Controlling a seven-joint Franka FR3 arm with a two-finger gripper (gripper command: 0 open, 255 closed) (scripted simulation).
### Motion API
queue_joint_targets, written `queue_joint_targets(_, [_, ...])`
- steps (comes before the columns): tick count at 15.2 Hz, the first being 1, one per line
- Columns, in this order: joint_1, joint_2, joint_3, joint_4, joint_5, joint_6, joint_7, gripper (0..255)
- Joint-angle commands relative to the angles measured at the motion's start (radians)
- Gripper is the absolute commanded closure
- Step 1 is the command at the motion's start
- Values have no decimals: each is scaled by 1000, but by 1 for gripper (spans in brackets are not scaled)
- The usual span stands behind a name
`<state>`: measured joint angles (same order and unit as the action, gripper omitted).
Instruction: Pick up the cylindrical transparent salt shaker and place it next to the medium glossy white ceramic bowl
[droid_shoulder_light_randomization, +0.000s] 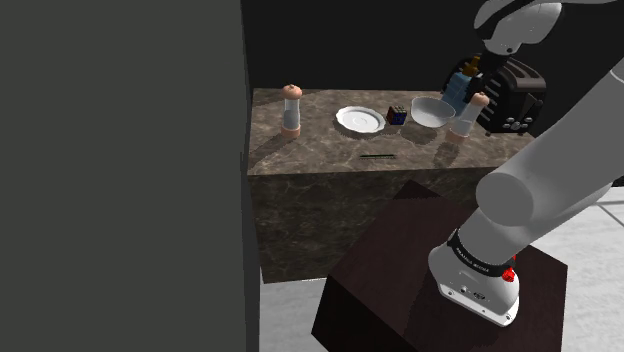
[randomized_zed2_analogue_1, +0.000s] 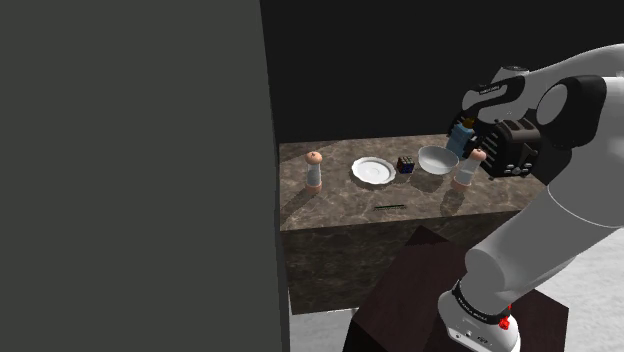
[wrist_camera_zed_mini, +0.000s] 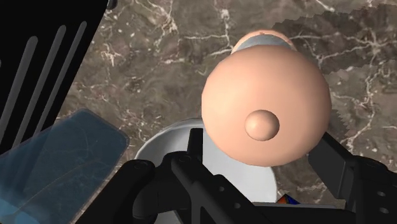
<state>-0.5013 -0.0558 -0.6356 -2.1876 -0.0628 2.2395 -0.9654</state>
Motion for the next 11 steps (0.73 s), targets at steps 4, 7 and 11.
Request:
queue_joint_targets(4, [0, 14, -1, -9, 10, 22, -6, 255])
queue_joint_targets(7, [0, 14, -1, -9, 10, 22, -6, 255])
queue_joint_targets(11, [0, 14, -1, -10, 10, 22, -6, 0])
